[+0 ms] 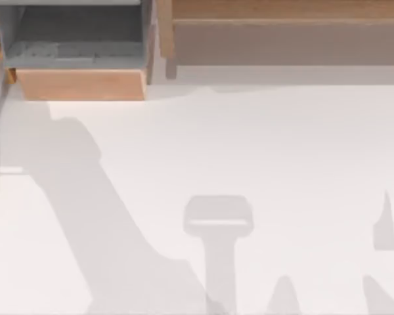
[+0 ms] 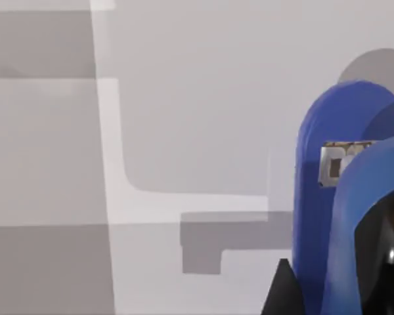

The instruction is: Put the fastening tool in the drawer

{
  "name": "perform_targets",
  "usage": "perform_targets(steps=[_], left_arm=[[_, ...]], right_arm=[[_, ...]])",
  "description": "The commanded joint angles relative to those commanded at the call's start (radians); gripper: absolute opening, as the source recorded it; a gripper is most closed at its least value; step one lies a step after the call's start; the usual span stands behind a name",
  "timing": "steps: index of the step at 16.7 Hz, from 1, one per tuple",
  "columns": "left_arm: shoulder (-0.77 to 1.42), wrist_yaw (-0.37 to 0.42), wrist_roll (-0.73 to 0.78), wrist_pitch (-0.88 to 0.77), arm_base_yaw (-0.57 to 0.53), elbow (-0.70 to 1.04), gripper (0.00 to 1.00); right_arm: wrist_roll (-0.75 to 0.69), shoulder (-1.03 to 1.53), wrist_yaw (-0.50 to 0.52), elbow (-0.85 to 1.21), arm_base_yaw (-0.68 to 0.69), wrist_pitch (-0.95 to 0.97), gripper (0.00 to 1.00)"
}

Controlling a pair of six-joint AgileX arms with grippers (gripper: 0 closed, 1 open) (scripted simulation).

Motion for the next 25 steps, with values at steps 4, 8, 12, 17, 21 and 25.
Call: perform_targets(steps=[4, 8, 12, 17, 21, 25], left_arm=[[0.003, 0.002, 0.0, 0.025, 0.002, -0.016, 0.0], [0.007, 0.001, -0.001, 0.034, 0.004, -0.029, 0.0], [0.007, 0.001, -0.001, 0.034, 0.004, -0.029, 0.23], [0.007, 0.001, -0.001, 0.034, 0.004, -0.029, 0.6], [0.007, 0.001, -0.001, 0.034, 0.004, -0.029, 0.9], [0.007, 0.001, -0.001, 0.034, 0.004, -0.029, 1.0]], right_arm=[[0.0, 0.0, 0.0, 0.0, 0.0, 0.0, 1.0], [0.0, 0.0, 0.0, 0.0, 0.0, 0.0, 1.0], [0.0, 0.0, 0.0, 0.0, 0.0, 0.0, 1.0], [0.0, 0.0, 0.0, 0.0, 0.0, 0.0, 1.0], [0.0, 0.0, 0.0, 0.0, 0.0, 0.0, 1.0], [0.0, 0.0, 0.0, 0.0, 0.0, 0.0, 1.0]])
